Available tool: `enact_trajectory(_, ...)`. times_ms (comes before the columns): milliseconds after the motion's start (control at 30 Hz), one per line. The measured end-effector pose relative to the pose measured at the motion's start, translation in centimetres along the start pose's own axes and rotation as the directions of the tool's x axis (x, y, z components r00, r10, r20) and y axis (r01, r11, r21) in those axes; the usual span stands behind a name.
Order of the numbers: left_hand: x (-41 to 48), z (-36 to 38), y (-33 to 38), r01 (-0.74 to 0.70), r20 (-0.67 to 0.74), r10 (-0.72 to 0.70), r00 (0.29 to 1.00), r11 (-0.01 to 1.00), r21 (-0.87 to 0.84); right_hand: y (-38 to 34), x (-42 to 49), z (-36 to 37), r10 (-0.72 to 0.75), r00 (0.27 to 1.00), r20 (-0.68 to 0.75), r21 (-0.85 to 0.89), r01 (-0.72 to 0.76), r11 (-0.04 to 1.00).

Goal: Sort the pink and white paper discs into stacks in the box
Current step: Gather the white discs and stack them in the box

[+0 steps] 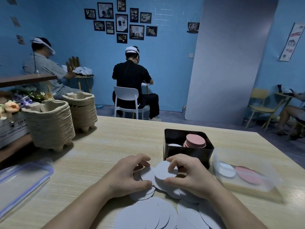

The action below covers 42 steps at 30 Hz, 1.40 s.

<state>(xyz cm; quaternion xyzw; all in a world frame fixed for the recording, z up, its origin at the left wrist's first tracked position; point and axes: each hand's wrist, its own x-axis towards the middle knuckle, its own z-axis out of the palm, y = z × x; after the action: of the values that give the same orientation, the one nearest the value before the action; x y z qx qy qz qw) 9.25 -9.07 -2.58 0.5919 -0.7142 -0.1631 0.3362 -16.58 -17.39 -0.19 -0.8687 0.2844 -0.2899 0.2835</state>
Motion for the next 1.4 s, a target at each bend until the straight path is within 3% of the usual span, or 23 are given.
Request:
enact_trajectory(200, -1.8, -1.7, -0.9, 0.046, -0.095, -0.042, 0.995, 0.998, 0.033, 0.1, -0.1, 0.0, 0.014, 1.000, -0.017, 0.006, -0.013, 1.000)
enact_trajectory(433, -1.8, -1.6, 0.0, 0.022, -0.298, -0.063, 0.952, 0.990, -0.139, 0.0, -0.1, 0.2, 0.014, 1.000, -0.020, 0.003, -0.014, 1.000)
enact_trajectory(633, -1.4, -0.5, 0.6, -0.037, -0.206, -0.006, 0.979, 0.978, -0.204, -0.6, 0.2, 1.0, -0.014, 0.999, -0.039, 0.054, 0.016, 0.998)
enact_trajectory(800, -1.1, -0.3, 1.0, -0.065, -0.181, 0.038, 0.983, 0.988, -0.143, -1.2, 0.6, 1.7, 0.014, 0.999, -0.033, 0.078, -0.012, 0.997)
enact_trajectory(1033, -0.6, 0.1, 1.6, -0.146, -0.174, 0.130, 0.976, 0.986, -0.083, -1.4, 0.6, 1.7, -0.057, 0.996, -0.063, 0.083, 0.062, 0.995)
enact_trajectory(1167, -1.0, -0.1, 1.0, -0.122, -0.192, 0.096, 0.977, 0.984, -0.128, -1.1, 0.6, 1.5, -0.082, 0.993, -0.087, 0.078, 0.089, 0.993)
enact_trajectory(1400, -0.8, 0.0, 0.9, -0.188, -0.207, 0.157, 0.966, 0.972, -0.140, -1.2, 0.5, 1.6, -0.075, 0.991, -0.109, 0.111, 0.087, 0.990)
